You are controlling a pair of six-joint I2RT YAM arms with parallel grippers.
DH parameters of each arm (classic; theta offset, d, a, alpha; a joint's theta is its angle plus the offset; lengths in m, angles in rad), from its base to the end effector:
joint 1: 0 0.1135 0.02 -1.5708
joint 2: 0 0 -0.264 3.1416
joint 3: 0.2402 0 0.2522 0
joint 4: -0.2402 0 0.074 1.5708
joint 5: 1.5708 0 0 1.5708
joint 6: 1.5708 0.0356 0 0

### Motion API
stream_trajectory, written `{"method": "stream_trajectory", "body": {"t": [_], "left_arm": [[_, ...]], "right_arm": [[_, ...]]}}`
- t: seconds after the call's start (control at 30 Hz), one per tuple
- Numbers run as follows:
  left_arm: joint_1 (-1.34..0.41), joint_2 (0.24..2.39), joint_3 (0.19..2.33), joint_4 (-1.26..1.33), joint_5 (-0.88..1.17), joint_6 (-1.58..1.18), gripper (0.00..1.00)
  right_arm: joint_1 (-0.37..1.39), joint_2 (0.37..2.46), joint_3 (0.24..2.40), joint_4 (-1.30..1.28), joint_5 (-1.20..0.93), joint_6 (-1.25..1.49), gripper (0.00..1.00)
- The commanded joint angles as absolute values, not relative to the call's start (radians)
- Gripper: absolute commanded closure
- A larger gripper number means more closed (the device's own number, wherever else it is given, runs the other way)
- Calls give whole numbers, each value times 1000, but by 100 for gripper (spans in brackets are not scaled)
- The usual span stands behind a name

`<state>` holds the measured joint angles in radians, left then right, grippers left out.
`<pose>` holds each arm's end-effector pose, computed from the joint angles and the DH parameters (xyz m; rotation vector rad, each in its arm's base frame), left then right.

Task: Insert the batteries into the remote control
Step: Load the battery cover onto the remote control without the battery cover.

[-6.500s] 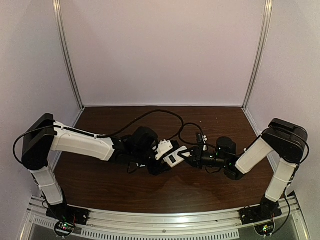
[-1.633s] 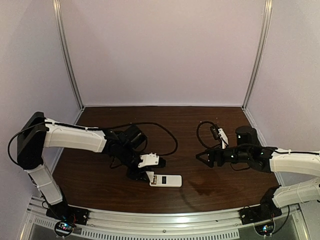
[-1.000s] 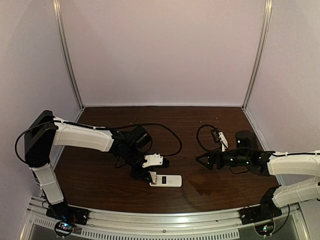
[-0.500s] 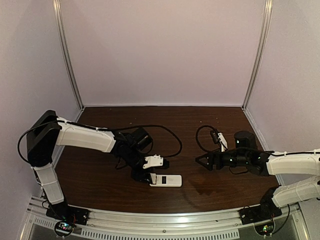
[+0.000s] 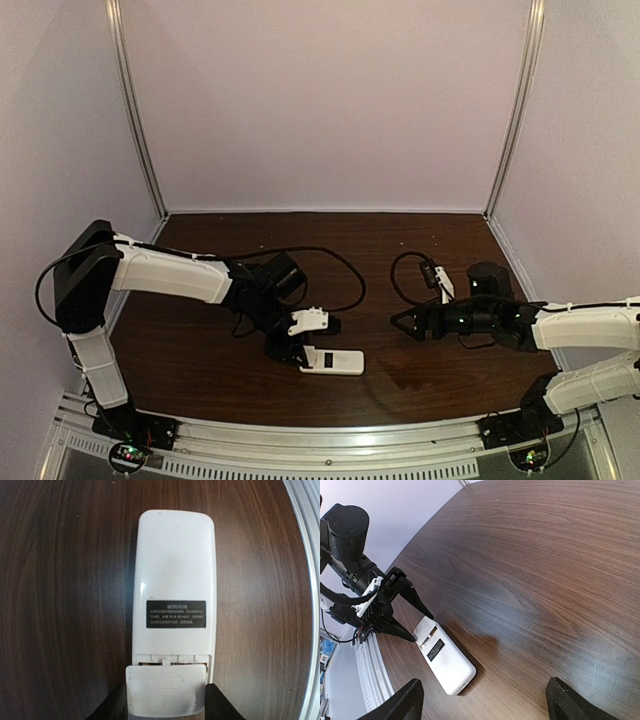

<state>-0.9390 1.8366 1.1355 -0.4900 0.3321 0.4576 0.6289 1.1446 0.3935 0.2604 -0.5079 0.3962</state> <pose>0.2004 -0.2934 0.1561 1.8659 2.0829 -0.5830 0.1706 0.1455 0.1810 -0.5882 2.1194 1.1306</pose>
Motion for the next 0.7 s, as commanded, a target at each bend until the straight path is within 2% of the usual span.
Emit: {"method": "stream_trajectory", "body": {"t": [0.0, 0.67], "left_arm": [[-945, 1848, 1158, -469, 373, 445, 57], [-945, 1887, 1147, -469, 340, 425, 54]], "right_arm": [[630, 1149, 399, 281, -516, 395, 14], [630, 1146, 400, 276, -518, 392, 14]]}}
